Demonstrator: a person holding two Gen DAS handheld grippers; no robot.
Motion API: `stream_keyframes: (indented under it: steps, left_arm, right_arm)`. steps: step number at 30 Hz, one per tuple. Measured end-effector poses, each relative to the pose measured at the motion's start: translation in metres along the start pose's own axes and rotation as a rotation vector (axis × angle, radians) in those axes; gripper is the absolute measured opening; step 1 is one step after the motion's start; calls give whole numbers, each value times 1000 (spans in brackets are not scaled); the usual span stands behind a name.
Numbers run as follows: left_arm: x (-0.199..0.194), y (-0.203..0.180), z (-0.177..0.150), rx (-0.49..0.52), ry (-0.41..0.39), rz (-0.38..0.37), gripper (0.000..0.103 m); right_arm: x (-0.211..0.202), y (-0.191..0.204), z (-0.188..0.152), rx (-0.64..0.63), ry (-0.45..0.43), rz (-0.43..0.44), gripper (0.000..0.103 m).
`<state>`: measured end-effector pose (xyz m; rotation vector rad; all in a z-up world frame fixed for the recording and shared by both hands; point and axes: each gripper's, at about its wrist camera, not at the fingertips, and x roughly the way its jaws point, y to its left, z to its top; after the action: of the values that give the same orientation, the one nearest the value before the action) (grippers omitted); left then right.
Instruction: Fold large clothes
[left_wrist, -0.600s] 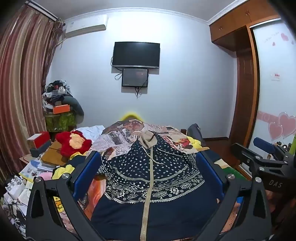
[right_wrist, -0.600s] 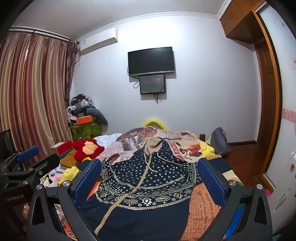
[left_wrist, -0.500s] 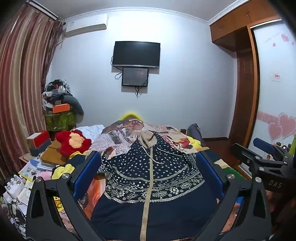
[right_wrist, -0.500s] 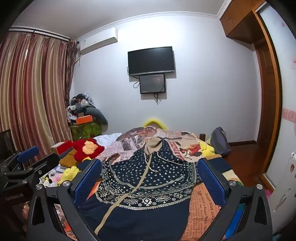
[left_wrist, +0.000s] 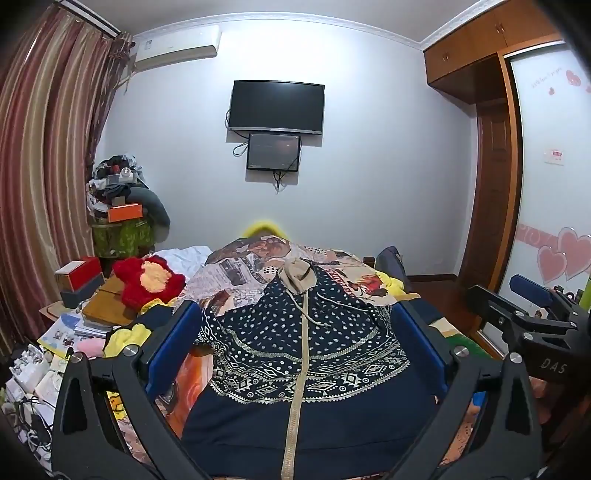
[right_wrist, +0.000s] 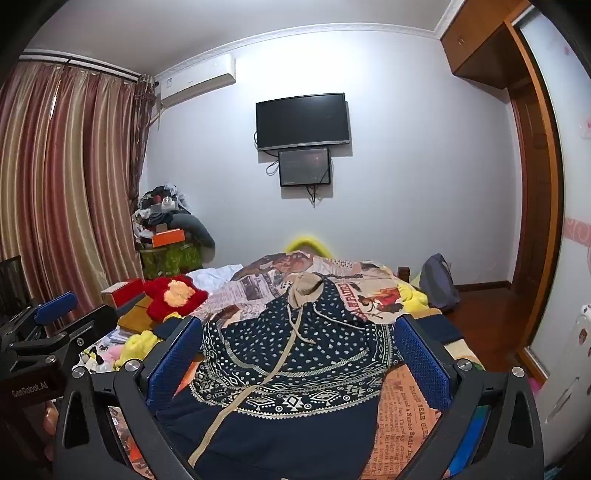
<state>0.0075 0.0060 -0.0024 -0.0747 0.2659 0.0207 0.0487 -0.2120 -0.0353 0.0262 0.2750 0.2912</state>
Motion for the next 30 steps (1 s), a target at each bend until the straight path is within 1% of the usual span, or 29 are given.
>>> stream_keyframes:
  steps: [30]
  left_arm:
    - [2, 3, 1, -9, 10, -7, 103]
  right_arm:
    - [0, 1, 0, -5, -5, 4, 103]
